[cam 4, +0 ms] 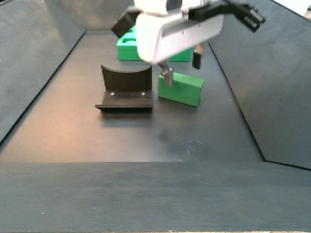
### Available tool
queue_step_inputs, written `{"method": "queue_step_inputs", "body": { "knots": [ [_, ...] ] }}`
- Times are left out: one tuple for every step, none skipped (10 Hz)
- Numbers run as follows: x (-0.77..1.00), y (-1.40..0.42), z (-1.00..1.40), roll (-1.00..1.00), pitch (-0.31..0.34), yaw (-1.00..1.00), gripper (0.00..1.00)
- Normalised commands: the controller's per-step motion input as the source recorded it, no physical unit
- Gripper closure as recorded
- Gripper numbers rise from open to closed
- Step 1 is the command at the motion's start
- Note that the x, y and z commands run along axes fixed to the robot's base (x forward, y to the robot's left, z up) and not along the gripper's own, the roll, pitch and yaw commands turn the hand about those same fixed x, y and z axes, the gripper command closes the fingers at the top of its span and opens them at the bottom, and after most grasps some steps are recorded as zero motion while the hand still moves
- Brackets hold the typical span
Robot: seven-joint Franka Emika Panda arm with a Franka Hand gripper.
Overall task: Pick up the arch object. Move up. Place the arch object on the fixture. Regrasp the arch object. Move to above the board. Insert the arch object.
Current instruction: Pick up the arch object.
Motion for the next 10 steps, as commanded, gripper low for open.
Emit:
{"method": "queue_step_inputs", "body": {
  "knots": [
    [0.00, -0.03, -0.47, 0.00, 0.000, 0.38, 0.00],
    [0.00, 0.00, -0.40, -0.01, 0.000, 0.31, 0.00],
    [0.00, 0.00, -0.33, -0.04, 0.000, 0.25, 0.00],
    [0.00, 0.00, -0.29, -0.04, 0.000, 0.23, 0.00],
    [0.00, 0.00, -0.26, -0.04, 0.000, 0.22, 0.00],
    [0.00, 0.00, -0.29, -0.06, 0.000, 0.23, 0.00],
    [0.00, 0.00, -0.31, -0.06, 0.000, 0.22, 0.00],
    [0.00, 0.00, -0.33, -0.08, 0.000, 0.22, 0.00],
    [0.00, 0.00, -0.33, -0.08, 0.000, 0.21, 0.00],
    [0.00, 0.00, -0.32, -0.07, 0.000, 0.18, 0.00]
  ]
}}
